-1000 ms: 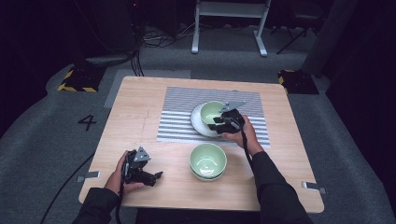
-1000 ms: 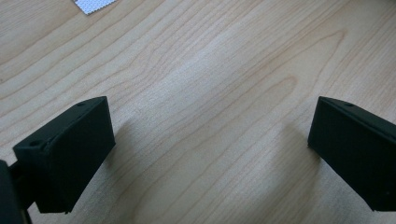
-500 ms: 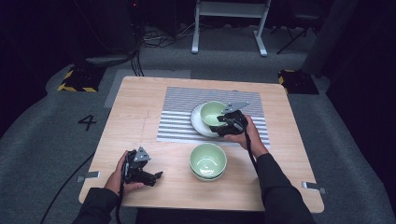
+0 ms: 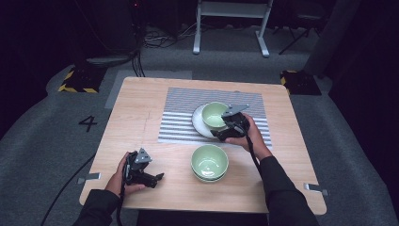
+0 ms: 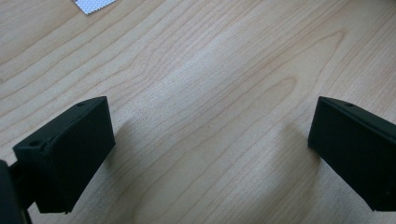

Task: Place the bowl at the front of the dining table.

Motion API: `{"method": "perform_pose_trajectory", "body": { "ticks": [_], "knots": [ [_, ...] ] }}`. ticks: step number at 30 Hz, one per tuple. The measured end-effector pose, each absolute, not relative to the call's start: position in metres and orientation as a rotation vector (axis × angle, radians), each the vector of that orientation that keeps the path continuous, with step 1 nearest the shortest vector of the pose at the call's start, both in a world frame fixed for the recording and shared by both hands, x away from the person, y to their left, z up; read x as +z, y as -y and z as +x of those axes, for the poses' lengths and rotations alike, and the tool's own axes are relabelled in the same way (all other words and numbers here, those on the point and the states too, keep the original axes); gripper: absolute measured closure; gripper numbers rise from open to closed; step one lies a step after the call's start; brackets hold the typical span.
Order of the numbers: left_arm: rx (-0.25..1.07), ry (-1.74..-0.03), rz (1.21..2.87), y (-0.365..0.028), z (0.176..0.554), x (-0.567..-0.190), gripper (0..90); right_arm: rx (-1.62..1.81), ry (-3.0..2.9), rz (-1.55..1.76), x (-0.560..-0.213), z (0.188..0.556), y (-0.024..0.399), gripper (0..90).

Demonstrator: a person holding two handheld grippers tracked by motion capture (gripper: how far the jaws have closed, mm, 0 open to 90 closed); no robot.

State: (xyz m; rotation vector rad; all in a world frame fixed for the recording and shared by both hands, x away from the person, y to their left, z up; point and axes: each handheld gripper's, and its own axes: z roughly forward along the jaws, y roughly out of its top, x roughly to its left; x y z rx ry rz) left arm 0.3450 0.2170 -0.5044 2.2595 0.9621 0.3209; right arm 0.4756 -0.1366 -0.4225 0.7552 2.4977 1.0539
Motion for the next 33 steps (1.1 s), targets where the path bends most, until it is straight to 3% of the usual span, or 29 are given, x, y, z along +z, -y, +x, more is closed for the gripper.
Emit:
{"method": "perform_pose_trajectory", "body": {
  "ticks": [33],
  "knots": [
    [0.322,-0.964,2.259,-0.217,0.345,-0.504,0.4,0.987,-2.49,0.696,-0.41,0.445,0.153,21.9]
  ]
}}
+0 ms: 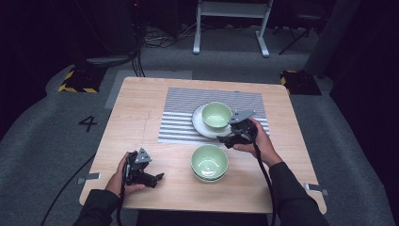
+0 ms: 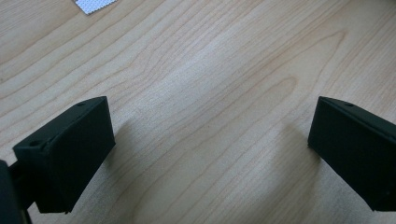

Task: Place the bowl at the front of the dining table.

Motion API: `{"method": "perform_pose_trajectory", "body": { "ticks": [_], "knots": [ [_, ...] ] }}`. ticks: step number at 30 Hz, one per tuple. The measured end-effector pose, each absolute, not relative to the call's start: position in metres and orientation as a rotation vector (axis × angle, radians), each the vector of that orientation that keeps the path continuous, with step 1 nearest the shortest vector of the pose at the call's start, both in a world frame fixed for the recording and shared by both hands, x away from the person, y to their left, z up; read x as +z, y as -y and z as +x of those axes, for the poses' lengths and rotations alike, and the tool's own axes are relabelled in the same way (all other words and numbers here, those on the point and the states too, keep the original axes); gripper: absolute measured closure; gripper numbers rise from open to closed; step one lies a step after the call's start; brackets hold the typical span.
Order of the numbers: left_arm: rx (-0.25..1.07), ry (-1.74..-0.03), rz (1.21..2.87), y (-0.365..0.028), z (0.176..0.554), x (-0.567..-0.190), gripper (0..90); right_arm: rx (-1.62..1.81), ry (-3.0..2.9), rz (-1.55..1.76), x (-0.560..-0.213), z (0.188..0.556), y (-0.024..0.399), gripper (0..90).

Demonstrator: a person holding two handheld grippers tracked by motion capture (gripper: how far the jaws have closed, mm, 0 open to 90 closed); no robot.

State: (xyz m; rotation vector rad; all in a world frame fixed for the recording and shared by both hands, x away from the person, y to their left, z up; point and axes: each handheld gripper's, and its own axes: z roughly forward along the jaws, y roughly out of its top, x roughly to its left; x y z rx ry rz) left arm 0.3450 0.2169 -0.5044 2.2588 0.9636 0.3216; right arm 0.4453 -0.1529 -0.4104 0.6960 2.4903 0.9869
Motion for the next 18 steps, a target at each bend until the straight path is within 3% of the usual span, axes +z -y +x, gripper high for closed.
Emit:
{"method": "perform_pose_trajectory", "body": {
  "ticks": [18],
  "knots": [
    [0.322,-0.964,2.259,-0.217,0.345,-0.504,0.4,0.933,-2.481,0.656,-0.406,0.424,0.165,22.1]
  ]
}}
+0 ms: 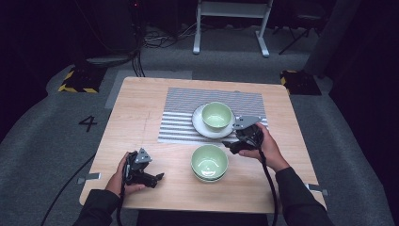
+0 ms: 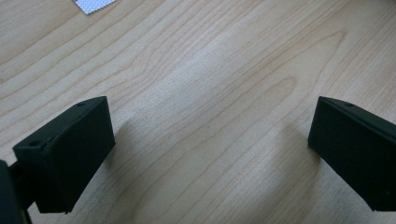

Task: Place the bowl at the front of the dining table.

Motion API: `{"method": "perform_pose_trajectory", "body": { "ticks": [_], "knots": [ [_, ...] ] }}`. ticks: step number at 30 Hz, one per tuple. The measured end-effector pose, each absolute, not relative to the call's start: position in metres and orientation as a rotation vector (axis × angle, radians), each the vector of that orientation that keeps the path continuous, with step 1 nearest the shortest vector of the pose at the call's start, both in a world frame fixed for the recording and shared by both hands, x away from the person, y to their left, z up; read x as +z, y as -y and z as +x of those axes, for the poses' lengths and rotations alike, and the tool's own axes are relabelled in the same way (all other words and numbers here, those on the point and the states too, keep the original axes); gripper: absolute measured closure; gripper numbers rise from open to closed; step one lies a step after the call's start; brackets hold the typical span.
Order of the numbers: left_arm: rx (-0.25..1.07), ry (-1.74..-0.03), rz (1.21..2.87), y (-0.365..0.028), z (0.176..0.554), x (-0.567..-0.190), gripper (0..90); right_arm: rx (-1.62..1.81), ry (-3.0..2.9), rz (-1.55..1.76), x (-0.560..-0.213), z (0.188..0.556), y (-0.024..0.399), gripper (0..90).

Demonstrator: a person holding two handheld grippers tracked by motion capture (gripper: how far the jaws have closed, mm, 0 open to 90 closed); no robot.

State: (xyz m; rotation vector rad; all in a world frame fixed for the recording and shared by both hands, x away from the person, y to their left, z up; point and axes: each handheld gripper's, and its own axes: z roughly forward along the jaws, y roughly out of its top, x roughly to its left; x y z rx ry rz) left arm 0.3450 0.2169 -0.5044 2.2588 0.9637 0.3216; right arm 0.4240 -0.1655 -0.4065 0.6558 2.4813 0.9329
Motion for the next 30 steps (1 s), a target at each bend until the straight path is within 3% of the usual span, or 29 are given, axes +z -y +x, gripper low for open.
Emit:
{"method": "perform_pose_trajectory", "body": {
  "ticks": [30],
  "knots": [
    [0.325,-0.962,2.261,-0.217,0.345,-0.504,0.4,0.864,-2.463,0.621,-0.408,0.389,0.193,21.7]
  ]
}}
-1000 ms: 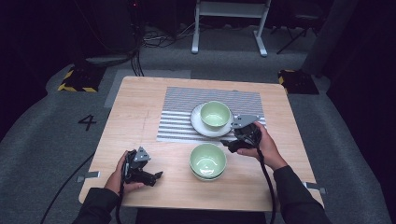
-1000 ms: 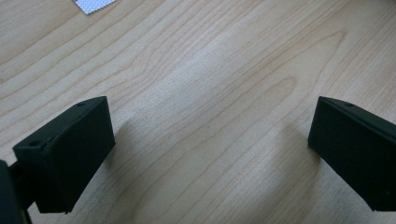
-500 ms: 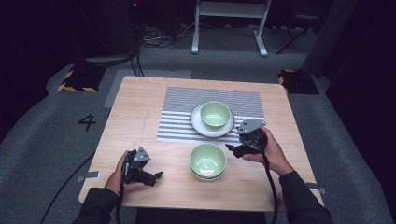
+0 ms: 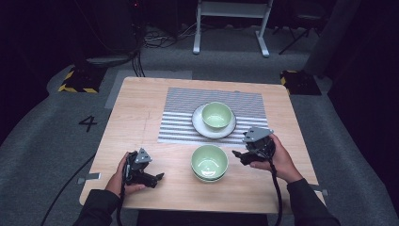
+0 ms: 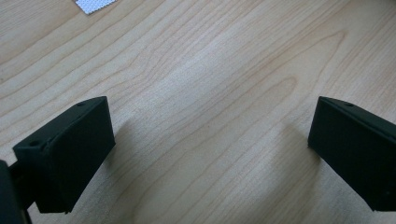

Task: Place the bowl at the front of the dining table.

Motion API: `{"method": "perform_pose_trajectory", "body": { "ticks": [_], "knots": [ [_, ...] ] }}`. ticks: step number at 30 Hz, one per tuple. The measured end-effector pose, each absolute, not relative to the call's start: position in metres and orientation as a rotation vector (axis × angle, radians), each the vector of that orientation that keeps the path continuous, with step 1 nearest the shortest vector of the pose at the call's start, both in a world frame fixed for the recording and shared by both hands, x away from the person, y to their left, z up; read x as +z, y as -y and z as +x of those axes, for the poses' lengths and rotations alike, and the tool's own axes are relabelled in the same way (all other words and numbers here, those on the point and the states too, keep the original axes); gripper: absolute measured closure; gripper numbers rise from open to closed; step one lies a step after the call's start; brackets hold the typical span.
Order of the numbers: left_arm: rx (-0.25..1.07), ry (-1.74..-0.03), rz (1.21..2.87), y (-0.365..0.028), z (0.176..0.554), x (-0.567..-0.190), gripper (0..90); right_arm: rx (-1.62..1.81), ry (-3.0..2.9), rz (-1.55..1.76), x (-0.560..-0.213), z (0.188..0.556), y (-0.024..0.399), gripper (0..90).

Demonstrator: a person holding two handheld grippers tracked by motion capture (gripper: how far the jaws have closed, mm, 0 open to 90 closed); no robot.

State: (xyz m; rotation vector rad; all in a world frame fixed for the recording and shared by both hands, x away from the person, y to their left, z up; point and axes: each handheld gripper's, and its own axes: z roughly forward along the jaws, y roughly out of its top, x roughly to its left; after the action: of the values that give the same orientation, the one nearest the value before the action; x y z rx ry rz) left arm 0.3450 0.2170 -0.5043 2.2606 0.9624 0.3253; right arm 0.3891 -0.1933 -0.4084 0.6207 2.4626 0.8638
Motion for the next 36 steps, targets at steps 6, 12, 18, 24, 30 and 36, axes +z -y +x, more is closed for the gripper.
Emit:
{"method": "perform_pose_trajectory", "body": {
  "ticks": [6,12,18,24,30,36],
  "knots": [
    [0.325,-0.962,2.261,-0.217,0.345,-0.504,0.4,0.873,-2.443,0.62,-0.413,0.382,0.2,21.9],
    [0.325,-0.962,2.261,-0.217,0.345,-0.504,0.4,0.876,-2.439,0.611,-0.42,0.374,0.206,22.0],
    [0.326,-0.962,2.261,-0.217,0.345,-0.504,0.4,0.856,-2.455,0.622,-0.429,0.37,0.211,21.7],
    [0.326,-0.963,2.261,-0.217,0.345,-0.504,0.4,0.837,-2.458,0.642,-0.438,0.367,0.215,21.6],
    [0.325,-0.963,2.26,-0.217,0.345,-0.504,0.4,0.814,-2.468,0.655,-0.444,0.365,0.219,21.6],
    [0.325,-0.963,2.26,-0.217,0.345,-0.504,0.4,0.8,-2.469,0.666,-0.45,0.363,0.226,21.4]
  ]
}}
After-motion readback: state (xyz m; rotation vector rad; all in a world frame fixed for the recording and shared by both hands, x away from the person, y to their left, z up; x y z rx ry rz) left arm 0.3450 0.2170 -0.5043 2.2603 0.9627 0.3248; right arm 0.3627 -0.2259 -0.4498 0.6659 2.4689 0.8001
